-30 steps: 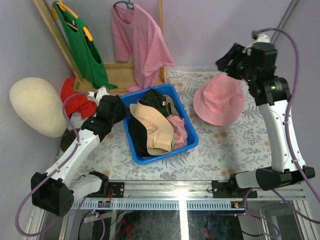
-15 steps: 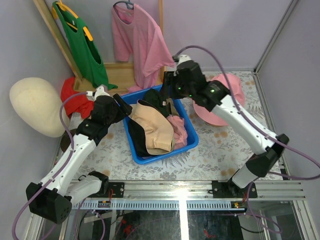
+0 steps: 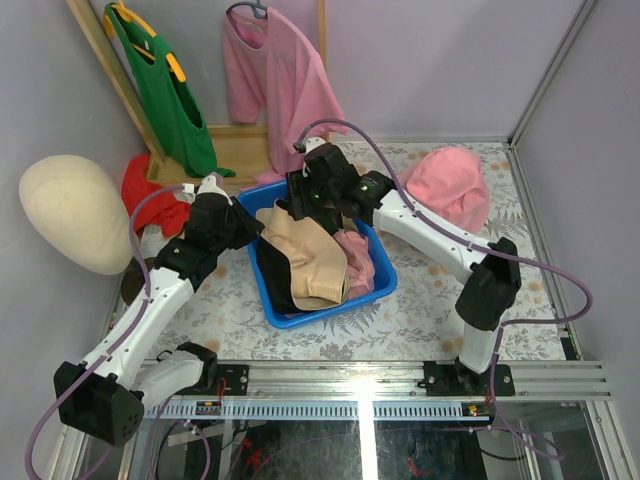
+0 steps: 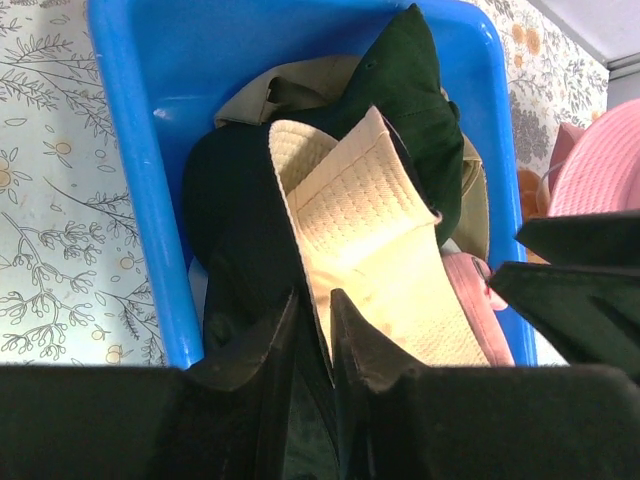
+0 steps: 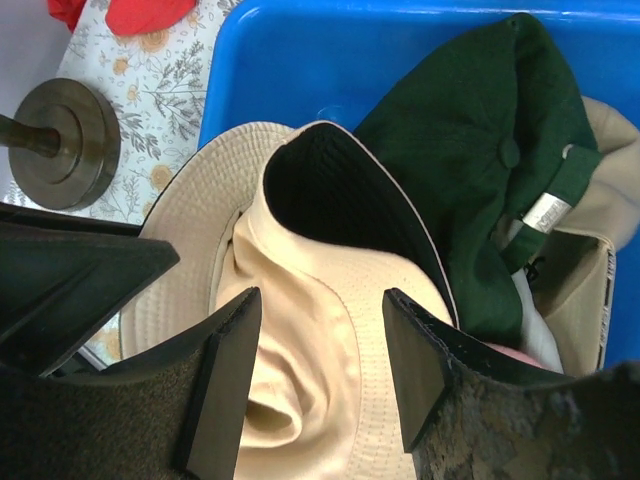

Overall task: Stack the hats
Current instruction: Pick up the hat from the bin.

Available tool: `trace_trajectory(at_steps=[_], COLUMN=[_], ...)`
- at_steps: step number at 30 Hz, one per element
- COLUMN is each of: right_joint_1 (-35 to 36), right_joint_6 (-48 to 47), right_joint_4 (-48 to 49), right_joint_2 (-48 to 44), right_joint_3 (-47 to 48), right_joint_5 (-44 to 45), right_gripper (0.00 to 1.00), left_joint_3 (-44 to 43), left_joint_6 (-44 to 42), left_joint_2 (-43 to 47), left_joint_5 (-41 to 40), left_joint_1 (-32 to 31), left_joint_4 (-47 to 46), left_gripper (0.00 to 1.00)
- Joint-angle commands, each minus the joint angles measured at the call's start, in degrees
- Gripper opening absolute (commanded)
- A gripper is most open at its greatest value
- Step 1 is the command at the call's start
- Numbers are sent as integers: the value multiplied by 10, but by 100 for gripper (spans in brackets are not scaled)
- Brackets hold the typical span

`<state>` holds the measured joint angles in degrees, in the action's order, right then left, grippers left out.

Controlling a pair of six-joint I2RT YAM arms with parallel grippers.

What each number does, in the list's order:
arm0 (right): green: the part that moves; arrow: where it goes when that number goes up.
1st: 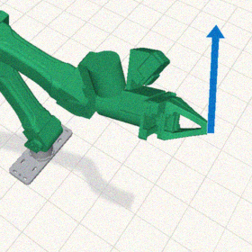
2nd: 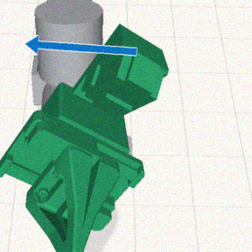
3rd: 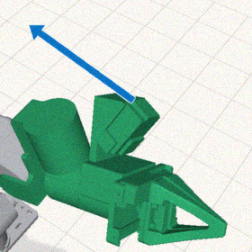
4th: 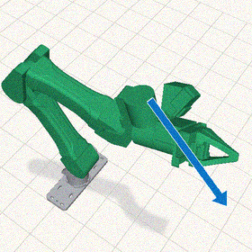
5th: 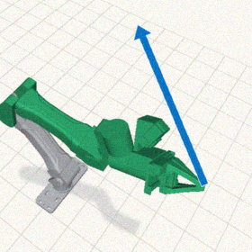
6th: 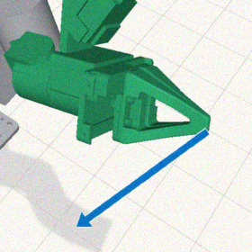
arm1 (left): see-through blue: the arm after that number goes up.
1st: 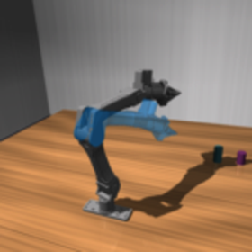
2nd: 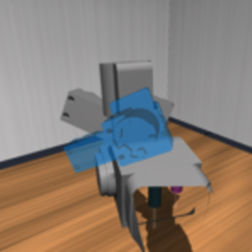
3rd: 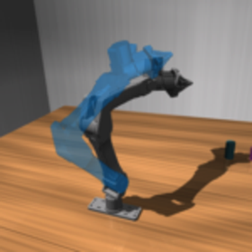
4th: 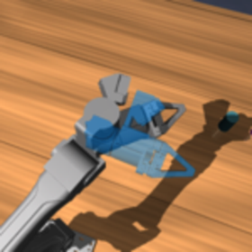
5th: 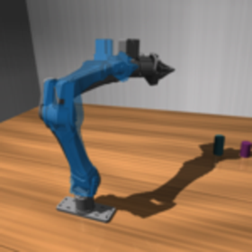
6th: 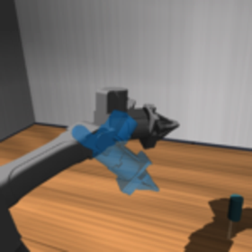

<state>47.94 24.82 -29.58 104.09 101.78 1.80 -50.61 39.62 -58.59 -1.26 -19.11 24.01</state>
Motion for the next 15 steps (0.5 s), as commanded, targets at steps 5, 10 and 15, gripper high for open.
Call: trace_trajectory(at_steps=[5,10,15], right_joint_1=[4,4,4], right_joint_6=[-64,-90,-110], right_joint_4=[40,30,21], right_joint_2=[53,90,113], right_joint_3=[50,90,112], right_joint_5=[-21,-26,-36], right_gripper=[59,60,60], left_joint_3=[-6,-17,-23], left_joint_6=[-28,-40,-47], left_joint_2=[-19,-30,-32], left_joint_5=[18,11,6], left_joint_1=[2,2,2], left_joint_4=[-9,1,6], left_gripper=[5,2,2])
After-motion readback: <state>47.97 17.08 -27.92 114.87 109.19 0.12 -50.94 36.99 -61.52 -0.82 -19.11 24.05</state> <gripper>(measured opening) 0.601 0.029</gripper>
